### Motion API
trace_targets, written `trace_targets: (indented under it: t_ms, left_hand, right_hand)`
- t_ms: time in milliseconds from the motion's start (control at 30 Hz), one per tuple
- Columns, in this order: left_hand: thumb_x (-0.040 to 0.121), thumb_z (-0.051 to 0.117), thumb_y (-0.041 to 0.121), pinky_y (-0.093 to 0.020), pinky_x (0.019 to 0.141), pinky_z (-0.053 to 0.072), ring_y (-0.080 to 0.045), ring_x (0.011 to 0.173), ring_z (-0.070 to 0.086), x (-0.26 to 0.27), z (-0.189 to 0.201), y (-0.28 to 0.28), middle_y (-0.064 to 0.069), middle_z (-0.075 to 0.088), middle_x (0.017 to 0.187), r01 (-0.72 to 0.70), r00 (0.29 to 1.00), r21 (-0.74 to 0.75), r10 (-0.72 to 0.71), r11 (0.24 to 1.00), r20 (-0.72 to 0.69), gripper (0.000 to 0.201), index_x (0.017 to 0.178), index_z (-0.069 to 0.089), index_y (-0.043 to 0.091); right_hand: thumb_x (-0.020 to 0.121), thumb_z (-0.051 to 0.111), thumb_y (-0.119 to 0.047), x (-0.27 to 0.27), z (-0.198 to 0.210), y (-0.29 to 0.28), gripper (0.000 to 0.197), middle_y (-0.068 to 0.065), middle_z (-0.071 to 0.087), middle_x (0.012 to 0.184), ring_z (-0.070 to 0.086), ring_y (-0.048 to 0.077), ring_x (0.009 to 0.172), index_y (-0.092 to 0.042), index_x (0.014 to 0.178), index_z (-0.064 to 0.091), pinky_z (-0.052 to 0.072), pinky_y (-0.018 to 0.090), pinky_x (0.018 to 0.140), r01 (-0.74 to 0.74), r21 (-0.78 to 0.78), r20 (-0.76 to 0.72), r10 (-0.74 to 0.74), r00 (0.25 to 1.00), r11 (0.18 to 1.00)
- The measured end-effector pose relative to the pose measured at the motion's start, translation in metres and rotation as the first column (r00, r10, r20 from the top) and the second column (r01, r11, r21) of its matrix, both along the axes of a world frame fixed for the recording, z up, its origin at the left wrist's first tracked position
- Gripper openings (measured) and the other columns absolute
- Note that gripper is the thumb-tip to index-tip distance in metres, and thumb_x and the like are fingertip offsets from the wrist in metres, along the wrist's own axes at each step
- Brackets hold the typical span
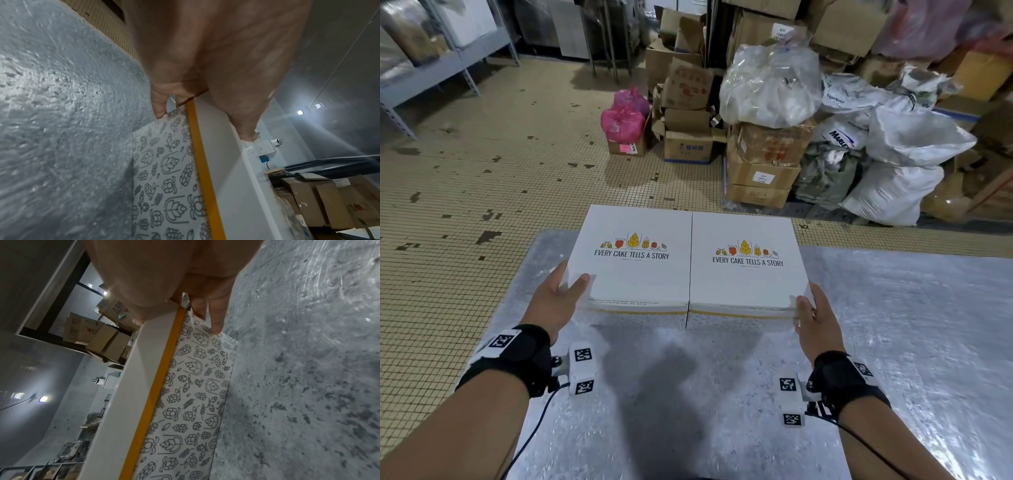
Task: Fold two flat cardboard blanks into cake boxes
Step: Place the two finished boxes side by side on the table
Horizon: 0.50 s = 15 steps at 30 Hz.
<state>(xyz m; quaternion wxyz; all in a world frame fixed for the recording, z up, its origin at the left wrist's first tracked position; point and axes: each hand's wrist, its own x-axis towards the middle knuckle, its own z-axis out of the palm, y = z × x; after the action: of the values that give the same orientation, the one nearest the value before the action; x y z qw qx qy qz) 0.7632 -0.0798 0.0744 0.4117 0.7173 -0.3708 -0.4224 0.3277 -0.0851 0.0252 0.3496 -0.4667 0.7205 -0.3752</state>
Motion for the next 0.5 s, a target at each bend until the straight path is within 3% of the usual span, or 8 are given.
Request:
trace_targets:
  t_ms: [267, 433, 500]
  left_hand:
    - [0.099, 0.056, 0.042, -0.040, 0.099, 0.034, -0.021, 0.140, 0.038, -0.003, 0.002, -0.001, 0.009, 0.044, 0.149, 0.014, 1.000, 0.006, -0.015, 1.000, 0.017, 0.062, 0.154, 0.028, 0.037]
    - [0.101, 0.051, 0.044, -0.041, 0.110, 0.032, -0.010, 0.142, 0.033, 0.005, -0.005, -0.003, 0.016, 0.036, 0.154, 0.046, 0.998, -0.023, -0.047, 0.999, -0.037, 0.051, 0.150, 0.036, 0.042]
    - [0.097, 0.049, 0.057, -0.046, 0.116, 0.031, -0.015, 0.143, 0.036, 0.012, -0.012, -0.001, 0.015, 0.037, 0.156, -0.012, 0.997, -0.024, 0.010, 1.000, -0.082, 0.056, 0.149, 0.034, 0.046]
  right_hand:
    - [0.100, 0.039, -0.054, 0.001, 0.002, 0.001, 0.057, 0.003, 0.059, 0.137, 0.059, 0.029, 0.119, -0.035, 0.152, 0.030, 0.049, 0.050, 0.101, -0.020, -0.006, -0.013, 0.020, 1.000, 1.000]
    - [0.098, 0.039, -0.058, -0.003, 0.001, 0.000, 0.056, 0.001, 0.058, 0.137, 0.059, 0.028, 0.119, -0.040, 0.150, 0.030, 0.050, 0.052, 0.100, -0.050, -0.004, -0.006, 0.050, 0.999, 0.999]
    - [0.098, 0.040, -0.056, -0.005, 0.003, 0.002, 0.058, 0.000, 0.054, 0.142, 0.056, 0.026, 0.123, -0.039, 0.152, 0.028, 0.048, 0.053, 0.102, -0.064, -0.004, 0.001, 0.064, 0.998, 0.998]
